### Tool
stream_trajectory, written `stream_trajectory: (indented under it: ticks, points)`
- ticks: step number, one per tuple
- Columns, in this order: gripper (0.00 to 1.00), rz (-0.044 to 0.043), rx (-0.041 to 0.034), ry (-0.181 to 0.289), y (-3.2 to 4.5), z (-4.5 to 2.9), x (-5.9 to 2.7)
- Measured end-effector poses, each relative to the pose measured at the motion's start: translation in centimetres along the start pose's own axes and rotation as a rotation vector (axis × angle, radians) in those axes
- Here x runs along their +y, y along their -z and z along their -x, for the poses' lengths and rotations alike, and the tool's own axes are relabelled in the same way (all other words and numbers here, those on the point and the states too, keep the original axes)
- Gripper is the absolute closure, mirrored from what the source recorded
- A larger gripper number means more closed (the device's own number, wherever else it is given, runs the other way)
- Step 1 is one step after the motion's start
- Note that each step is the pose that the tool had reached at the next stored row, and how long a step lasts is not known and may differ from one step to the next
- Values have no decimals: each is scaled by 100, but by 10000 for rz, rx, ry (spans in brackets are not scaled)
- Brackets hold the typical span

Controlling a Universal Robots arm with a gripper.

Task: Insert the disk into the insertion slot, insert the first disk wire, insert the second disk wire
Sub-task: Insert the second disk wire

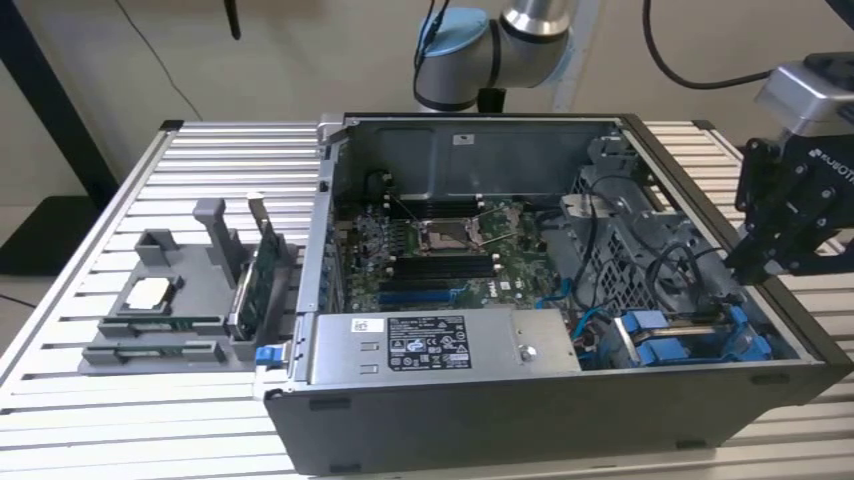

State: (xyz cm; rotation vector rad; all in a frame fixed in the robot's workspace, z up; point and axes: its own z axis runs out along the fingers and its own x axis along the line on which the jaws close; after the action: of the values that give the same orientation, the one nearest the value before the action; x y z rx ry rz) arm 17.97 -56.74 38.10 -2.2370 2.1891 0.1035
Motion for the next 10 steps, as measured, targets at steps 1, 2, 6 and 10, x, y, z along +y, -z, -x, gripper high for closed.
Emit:
stream_trajectory:
  ticks: [1, 2, 6, 10]
  points:
    - [74, 0, 0, 0, 0, 0, -6]
    - [74, 0, 1, 0, 0, 0, -11]
    - [74, 0, 9, -1, 1, 0, -23]
    - [74, 0, 20, -2, 2, 0, -27]
